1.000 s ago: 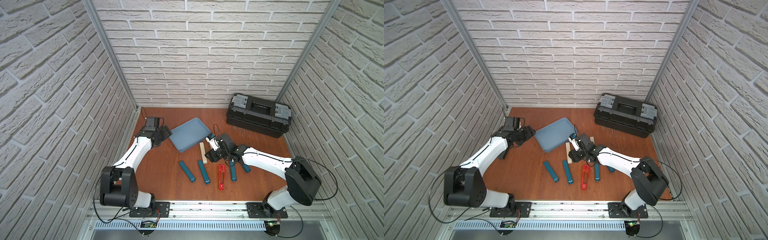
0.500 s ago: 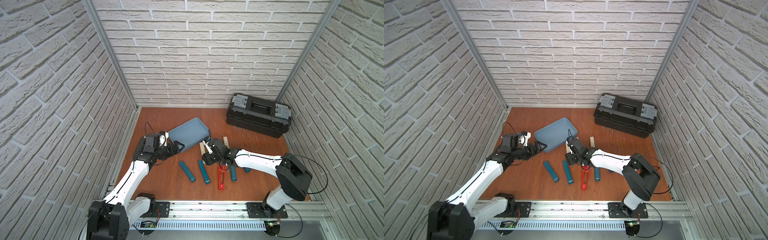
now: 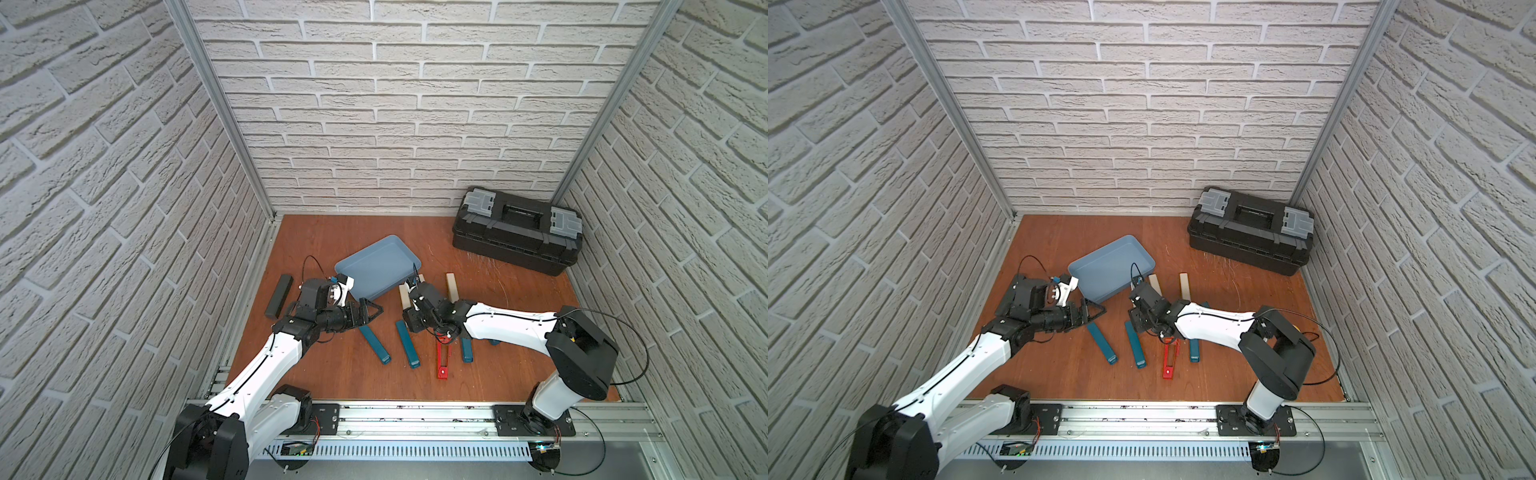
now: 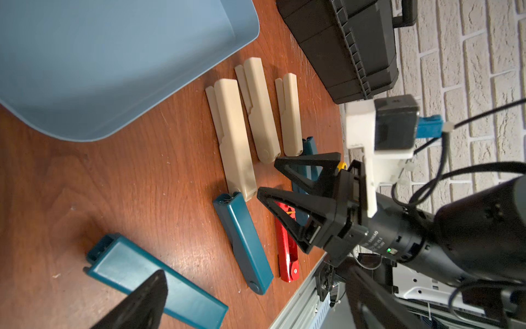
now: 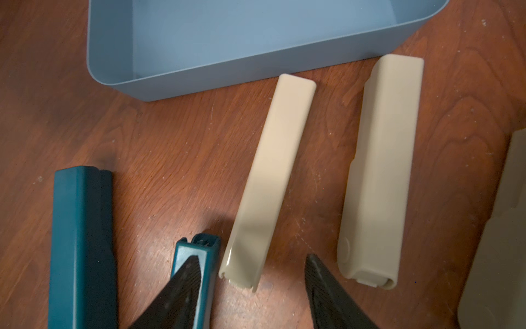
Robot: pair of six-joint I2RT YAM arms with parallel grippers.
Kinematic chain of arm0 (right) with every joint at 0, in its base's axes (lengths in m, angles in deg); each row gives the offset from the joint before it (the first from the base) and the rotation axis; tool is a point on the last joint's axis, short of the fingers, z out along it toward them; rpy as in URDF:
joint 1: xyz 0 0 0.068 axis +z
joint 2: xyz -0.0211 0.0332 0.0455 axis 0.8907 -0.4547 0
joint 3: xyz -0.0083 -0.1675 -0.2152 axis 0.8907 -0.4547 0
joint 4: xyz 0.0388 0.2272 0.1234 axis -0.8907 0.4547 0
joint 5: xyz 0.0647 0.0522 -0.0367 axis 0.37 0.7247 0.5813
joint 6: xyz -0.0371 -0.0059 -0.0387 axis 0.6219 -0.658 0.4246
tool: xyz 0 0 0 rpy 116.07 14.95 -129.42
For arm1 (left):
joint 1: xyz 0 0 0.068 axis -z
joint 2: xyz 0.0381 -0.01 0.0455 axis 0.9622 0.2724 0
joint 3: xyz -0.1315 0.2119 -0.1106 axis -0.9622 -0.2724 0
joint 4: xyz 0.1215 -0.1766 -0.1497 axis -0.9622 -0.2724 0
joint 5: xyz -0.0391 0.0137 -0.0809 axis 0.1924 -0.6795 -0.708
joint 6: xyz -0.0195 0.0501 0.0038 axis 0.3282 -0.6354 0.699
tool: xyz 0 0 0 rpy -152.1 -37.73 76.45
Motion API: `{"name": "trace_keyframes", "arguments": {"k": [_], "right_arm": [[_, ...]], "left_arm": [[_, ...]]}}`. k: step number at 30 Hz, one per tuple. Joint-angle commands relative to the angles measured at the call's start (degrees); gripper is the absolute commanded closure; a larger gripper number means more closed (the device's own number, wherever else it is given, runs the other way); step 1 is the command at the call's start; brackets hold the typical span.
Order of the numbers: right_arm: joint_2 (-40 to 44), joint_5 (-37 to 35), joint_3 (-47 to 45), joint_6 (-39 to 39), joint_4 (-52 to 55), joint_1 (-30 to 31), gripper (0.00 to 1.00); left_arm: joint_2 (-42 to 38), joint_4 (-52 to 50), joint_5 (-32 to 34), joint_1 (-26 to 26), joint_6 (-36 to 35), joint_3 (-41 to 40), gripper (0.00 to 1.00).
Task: Put the pruning pliers into the storage box
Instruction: Pick up the pruning pliers from the center of the board.
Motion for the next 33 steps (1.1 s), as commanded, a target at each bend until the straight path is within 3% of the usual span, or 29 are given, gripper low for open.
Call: {"name": "trace_keyframes", "arguments": {"k": [1, 21, 33], "right_arm": [[-1.6, -1.9, 0.9, -1.0, -1.4, 0.5, 0.39], [-7.1, -2.0, 3.0, -1.6, -1.4, 0.6, 0.43], [-7.9, -1.3, 4.3, -0.8, -0.3, 0.6, 0.68]], "left_arm": [[0.5, -0.7, -1.3, 0.4, -2.3, 2.1, 0.02], [-0.1, 1.3, 0.8, 0.9, -0.8, 1.0, 0.02], [-0.5, 1.9, 2.1, 1.0, -0.2, 0.4, 0.02]]}}
